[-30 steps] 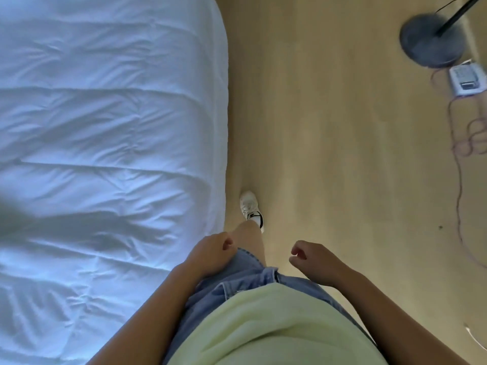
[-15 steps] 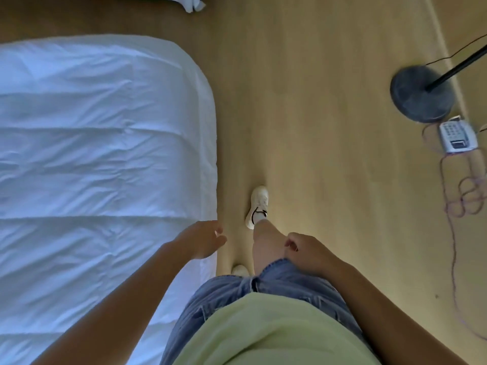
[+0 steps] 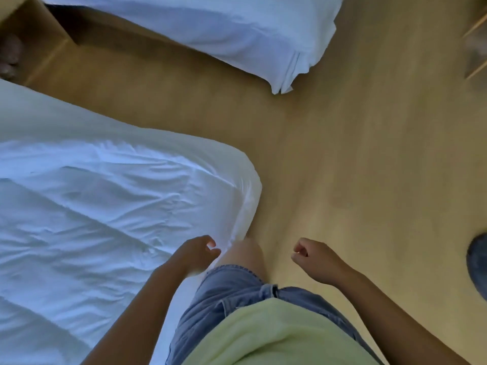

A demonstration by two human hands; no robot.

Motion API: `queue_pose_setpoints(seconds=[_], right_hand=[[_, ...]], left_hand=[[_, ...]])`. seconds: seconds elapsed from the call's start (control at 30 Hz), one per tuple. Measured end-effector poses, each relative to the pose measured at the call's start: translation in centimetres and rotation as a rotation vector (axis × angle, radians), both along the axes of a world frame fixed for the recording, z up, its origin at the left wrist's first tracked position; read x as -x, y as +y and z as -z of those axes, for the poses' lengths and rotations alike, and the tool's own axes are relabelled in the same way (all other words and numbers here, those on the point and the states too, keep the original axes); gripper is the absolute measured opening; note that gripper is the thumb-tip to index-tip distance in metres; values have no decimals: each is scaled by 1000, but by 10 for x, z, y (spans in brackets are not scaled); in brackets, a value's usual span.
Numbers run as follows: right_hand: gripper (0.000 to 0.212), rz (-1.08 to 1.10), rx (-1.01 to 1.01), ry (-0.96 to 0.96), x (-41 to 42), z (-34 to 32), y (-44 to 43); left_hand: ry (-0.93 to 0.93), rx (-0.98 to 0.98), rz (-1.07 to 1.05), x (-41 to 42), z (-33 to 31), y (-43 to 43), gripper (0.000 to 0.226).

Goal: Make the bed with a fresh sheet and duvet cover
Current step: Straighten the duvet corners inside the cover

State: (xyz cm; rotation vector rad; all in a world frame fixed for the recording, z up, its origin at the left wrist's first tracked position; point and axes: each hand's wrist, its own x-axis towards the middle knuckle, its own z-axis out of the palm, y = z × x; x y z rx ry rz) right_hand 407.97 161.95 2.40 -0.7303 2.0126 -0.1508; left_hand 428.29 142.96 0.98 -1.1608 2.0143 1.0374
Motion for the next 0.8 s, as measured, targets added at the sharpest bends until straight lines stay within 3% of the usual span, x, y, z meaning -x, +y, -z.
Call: queue_pose_setpoints(seconds=[0.13,0.47,0.63,0.8], right_hand=[[19,-47,-4,4,83,6,-85],[10,-156,31,-29,263,-2,-320],[10,-306,46,-62,340,10,-449],[13,-511,16,-66,397,2,-592]], left_hand=[[45,-68,-181,71,17,-58,34],[50,-94,-319,215,17,-260,34],[164,-115,-679,273,30,-342,17],[175,-142,-874,316,24,-409,26]])
